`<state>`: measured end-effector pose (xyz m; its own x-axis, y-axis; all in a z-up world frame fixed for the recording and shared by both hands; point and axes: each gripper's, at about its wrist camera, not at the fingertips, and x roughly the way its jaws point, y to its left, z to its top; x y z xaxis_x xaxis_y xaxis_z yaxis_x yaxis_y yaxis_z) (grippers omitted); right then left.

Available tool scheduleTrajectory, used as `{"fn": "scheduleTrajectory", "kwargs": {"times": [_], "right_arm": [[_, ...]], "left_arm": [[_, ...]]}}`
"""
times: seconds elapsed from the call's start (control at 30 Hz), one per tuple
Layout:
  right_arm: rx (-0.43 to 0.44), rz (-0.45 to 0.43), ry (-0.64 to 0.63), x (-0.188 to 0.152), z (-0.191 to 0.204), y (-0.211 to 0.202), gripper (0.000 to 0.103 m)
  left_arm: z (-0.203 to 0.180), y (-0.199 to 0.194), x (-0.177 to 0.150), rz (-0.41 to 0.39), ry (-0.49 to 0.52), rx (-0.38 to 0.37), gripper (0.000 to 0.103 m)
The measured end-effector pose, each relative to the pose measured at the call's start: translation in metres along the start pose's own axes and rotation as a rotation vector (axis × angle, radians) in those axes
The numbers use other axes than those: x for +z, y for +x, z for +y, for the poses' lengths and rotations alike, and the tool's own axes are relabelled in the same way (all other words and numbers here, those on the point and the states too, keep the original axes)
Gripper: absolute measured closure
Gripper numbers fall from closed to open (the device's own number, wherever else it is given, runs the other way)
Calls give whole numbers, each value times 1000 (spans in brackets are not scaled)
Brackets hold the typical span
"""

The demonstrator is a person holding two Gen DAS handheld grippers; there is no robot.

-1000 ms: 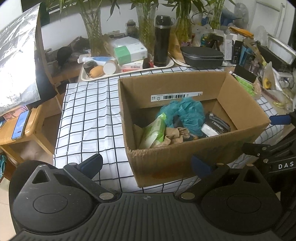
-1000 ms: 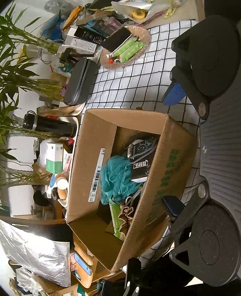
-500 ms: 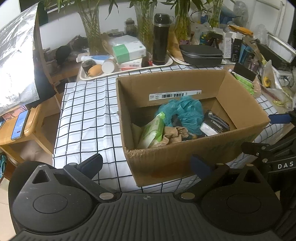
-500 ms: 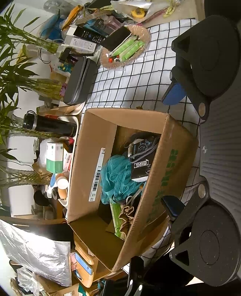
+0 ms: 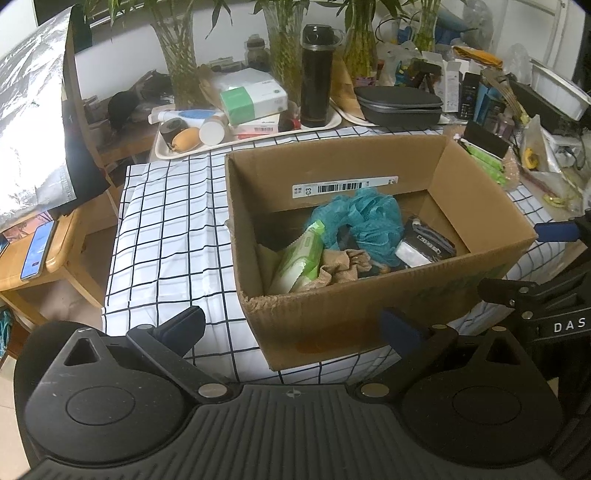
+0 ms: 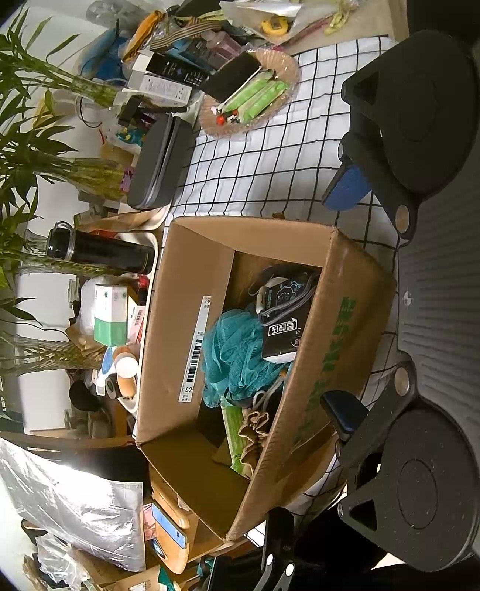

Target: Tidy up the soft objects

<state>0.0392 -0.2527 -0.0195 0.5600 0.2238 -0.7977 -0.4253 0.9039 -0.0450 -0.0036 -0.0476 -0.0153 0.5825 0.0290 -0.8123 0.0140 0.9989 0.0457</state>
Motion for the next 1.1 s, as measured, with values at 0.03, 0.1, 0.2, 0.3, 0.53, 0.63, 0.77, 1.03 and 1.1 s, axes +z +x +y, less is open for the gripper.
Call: {"fn": "scheduleTrajectory", "kwargs": {"times": [0.03, 0.1, 0.2, 0.3, 0.53, 0.63, 0.77, 1.03, 1.1], "right_arm": [[0, -1, -1, 0, 0, 0, 0], [0, -1, -2, 0, 0, 0, 0], [2, 0, -3, 0, 1, 0, 0], [3, -1, -3, 0, 1, 0, 0], [7, -1, -1, -1, 1, 0, 0], [7, -1, -3, -1, 2, 0, 0], [8, -1, -4, -1, 1, 1, 0], [8, 0, -4, -1, 1, 1, 0], [8, 0, -4, -1, 2, 1, 0]], "left_arm": [[0, 0, 0, 1, 0, 1, 0], [0, 0, 0, 3, 1, 1, 0], [-1, 0, 0, 3, 1, 2, 0], [-1, 0, -1, 4, -1, 0, 0], [0, 0, 0, 4, -2, 1, 0], [0, 0, 0, 4, -1, 1, 0], [0, 1, 0, 7, -2, 3, 0], [2, 0, 0, 8, -6, 4, 0], [2, 0, 0, 8, -6, 1, 0]]}}
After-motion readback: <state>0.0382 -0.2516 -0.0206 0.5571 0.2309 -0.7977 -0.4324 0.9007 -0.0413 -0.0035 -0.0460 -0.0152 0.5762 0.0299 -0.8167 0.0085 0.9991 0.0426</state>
